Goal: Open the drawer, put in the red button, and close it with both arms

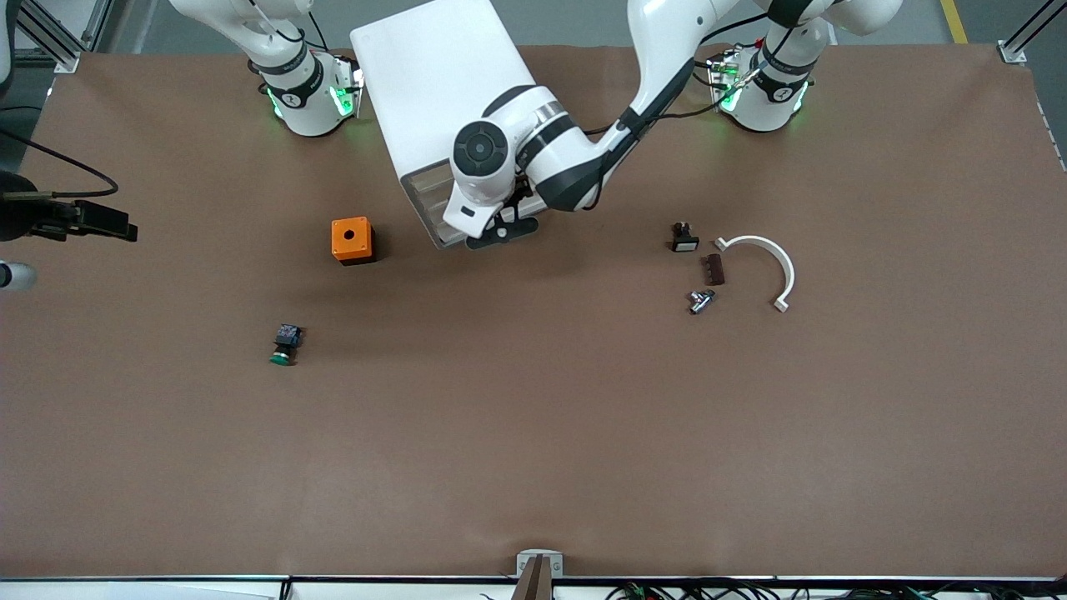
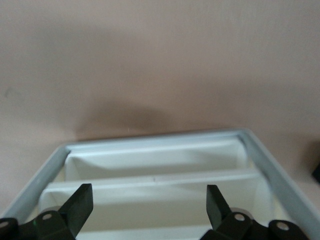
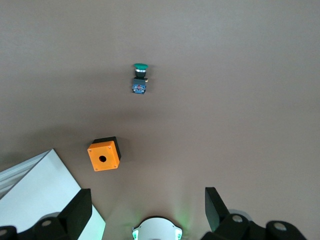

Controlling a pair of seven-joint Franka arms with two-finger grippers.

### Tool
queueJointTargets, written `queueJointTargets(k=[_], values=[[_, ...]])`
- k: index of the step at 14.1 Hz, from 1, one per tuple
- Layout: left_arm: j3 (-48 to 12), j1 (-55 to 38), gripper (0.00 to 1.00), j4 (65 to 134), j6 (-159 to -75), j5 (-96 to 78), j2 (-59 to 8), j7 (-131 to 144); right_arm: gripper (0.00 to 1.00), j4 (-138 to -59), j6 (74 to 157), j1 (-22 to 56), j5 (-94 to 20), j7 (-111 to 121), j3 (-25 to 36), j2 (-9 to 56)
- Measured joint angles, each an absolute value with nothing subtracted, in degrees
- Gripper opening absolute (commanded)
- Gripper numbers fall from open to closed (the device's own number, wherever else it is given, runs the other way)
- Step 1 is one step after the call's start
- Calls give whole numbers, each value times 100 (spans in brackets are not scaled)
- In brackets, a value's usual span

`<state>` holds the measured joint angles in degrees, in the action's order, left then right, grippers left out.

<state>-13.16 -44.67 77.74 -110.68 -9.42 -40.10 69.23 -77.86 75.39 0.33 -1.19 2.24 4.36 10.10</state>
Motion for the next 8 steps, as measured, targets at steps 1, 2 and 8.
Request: queueJointTargets(k=[1,2,8], values=[[-1312,-4324,100,7754,-11070,-942,-3967,6922,100,-7788,7532,25,-119,228,436,945],[-1308,-4162,100,7738,-11070,-942,-3898,6922,100,-7794,7515,24,-120,230,436,874],[-1292,-3218,100,7726,-11063,-941,-3458,6919,100,-7988,7438,18,-126,274,436,581]])
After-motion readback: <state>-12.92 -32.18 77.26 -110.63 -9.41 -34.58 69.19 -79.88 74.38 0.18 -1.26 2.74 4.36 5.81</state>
